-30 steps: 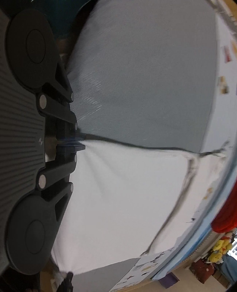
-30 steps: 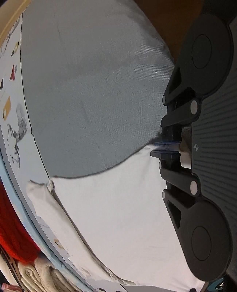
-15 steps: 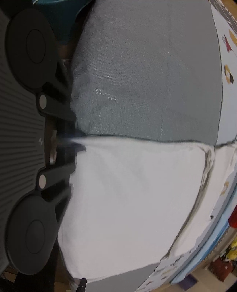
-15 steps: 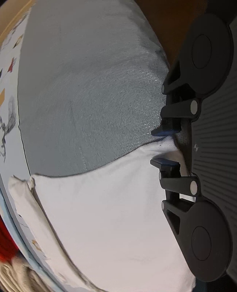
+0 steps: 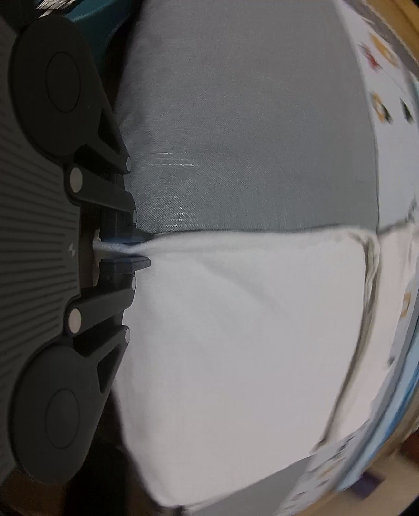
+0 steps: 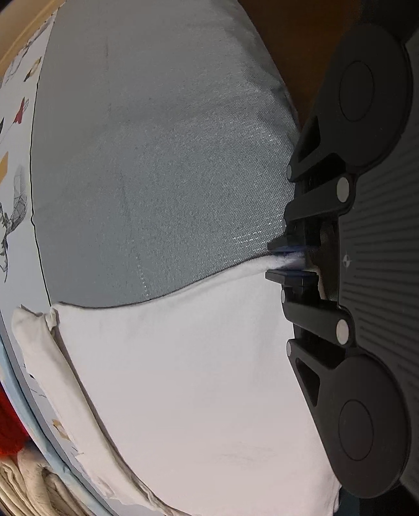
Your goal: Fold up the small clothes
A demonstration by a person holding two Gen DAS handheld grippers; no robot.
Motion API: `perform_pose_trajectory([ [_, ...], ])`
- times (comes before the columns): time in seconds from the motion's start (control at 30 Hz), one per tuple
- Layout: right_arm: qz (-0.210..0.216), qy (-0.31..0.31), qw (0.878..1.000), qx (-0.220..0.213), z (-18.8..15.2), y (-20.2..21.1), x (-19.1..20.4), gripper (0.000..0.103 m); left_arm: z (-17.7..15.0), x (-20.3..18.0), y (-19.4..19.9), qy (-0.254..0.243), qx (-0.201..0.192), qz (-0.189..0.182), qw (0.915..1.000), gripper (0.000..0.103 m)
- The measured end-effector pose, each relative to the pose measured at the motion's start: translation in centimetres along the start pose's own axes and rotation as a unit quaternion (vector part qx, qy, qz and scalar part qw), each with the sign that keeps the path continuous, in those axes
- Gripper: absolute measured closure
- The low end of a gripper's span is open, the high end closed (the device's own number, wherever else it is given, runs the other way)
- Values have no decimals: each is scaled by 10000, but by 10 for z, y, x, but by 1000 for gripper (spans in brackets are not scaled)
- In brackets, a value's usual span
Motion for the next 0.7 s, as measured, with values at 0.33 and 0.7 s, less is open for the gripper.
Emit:
perform_pose_trajectory([
  [0.33, 187, -181, 9992, -295, 6, 15, -5, 97, 3, 4, 13, 115, -131, -108, 9998, 97],
  [0.7, -53, 17, 10000, -57, -1, 2, -1, 85, 5, 2, 2, 135, 34, -89, 9999, 96],
])
Point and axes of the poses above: each gripper's, at about its wrist camera, not at the fingertips, and y roughly against the way its jaws point, x to its left, z to its top, the point moved 2 cm from there along -y, roughly the way its jaws point, and after that the axes turned 7 degrees about -y, right-handed, at the moved point
